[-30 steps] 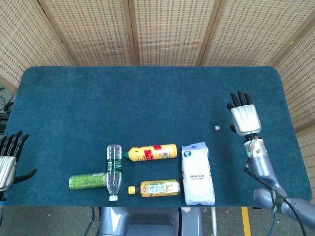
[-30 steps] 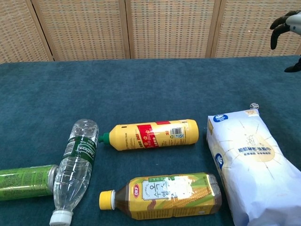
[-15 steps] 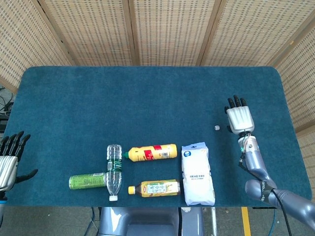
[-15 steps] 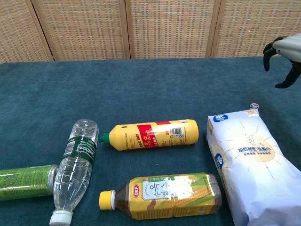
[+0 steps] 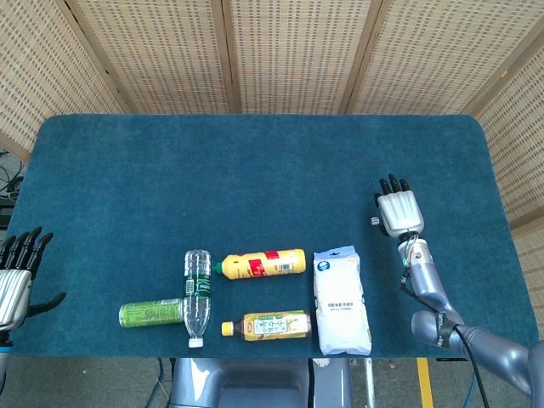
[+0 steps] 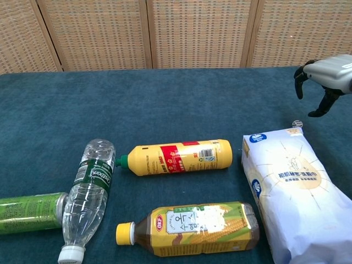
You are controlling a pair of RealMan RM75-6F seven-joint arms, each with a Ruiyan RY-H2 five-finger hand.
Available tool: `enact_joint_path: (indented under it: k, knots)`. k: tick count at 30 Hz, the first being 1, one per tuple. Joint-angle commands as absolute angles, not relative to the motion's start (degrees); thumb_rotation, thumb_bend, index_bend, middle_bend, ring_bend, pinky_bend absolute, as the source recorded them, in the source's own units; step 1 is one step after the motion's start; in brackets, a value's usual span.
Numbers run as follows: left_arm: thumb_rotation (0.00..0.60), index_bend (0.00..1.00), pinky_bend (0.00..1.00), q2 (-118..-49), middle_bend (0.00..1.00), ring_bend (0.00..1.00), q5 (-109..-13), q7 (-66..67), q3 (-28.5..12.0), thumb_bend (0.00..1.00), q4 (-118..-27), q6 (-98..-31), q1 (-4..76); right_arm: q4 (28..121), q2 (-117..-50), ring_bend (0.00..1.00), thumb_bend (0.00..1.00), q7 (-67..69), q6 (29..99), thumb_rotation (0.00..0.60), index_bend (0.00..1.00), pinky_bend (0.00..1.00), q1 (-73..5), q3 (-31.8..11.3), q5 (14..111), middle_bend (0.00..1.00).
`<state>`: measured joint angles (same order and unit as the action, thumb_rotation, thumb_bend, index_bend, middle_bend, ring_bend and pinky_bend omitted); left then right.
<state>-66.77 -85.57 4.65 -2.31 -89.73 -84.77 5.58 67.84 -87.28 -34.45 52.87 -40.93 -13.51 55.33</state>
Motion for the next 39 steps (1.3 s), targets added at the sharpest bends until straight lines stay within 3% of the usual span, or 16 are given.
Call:
enact_joint_path:
  k: [1,39]
  knots:
    - [0.600,0.00,0.00,-66.8,0.00,0.00,-85.6,4.7,-2.3,0.15,-89.7,-84.8,5.6,67.5,-87.9,0.06,0.26,-34.5,52.5,0.600,0.42,0.14,-41.3,-13.3,54.9,0.15]
    - [0.600,0.00,0.00,-67.7,0.00,0.00,-83.8,5.4,-2.5,0.15,-88.7,-82.2,6.6,49.7,-96.4,0.07,0.26,-30.0,44.1,0.600,0.44,0.16,-45.1,-12.0,52.4,0.15]
